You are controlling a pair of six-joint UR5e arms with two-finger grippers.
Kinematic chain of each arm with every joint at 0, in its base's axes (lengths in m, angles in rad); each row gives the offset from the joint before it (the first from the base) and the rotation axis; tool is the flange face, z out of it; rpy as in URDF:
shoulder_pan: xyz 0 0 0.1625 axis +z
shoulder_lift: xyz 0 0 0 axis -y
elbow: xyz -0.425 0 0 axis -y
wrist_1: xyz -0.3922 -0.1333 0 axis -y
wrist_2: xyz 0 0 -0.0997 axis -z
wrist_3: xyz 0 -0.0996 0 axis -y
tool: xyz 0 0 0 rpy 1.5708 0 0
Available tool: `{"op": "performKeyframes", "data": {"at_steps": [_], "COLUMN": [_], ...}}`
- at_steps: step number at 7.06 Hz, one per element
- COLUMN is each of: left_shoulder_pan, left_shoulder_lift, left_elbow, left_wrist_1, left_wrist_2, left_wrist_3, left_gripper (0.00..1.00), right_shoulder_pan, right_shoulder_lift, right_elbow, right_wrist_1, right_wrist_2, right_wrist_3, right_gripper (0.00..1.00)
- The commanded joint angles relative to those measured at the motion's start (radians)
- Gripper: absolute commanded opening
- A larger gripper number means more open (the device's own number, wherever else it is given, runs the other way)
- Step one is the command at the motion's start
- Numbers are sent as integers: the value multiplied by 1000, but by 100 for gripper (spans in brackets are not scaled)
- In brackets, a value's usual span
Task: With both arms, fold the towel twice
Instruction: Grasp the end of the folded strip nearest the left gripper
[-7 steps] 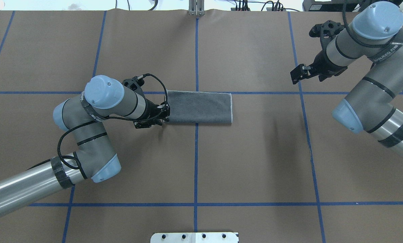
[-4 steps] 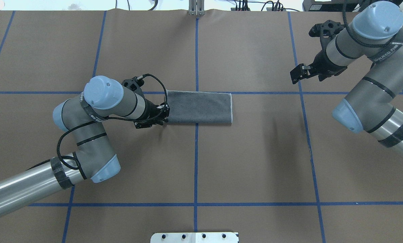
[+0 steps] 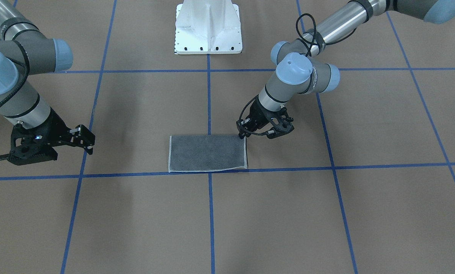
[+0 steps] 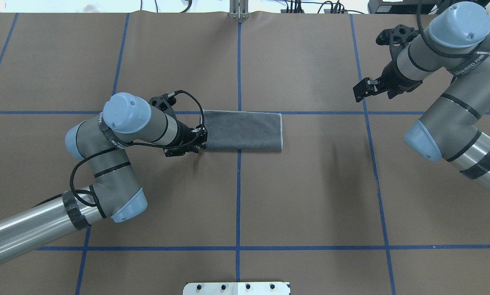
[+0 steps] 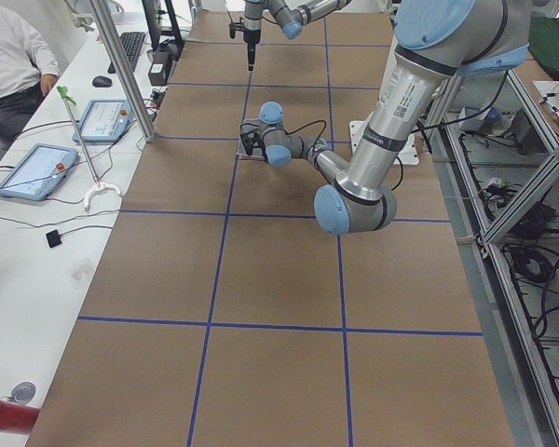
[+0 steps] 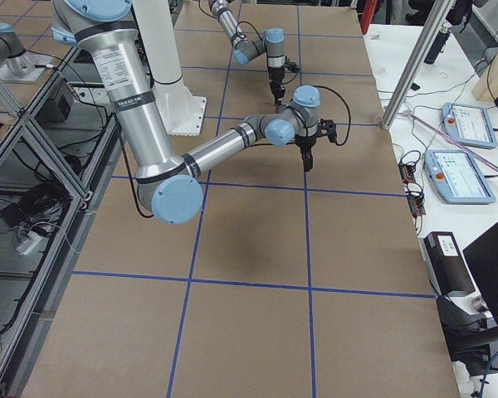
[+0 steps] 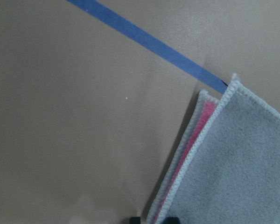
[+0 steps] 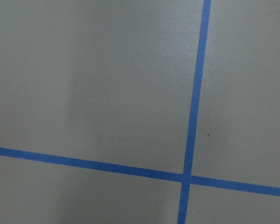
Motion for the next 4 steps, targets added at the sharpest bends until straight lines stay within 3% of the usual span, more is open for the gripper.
{"op": "performKeyframes", "data": {"at_steps": [1,4], "left_shoulder_pan": [1,1], "left_shoulder_lift": [0,-5], "left_elbow": [1,3], "left_wrist_1": [0,0], "left_wrist_2": [0,0], "left_wrist_3": [0,0], "left_gripper": [37,31], "right_shoulder_pan": [0,0], "right_shoulder_lift": [0,-2], "right_elbow": [0,0], "right_wrist_1": [0,2], "right_wrist_2": [0,0], "right_wrist_3": [-1,0], "right_gripper": [99,99]}}
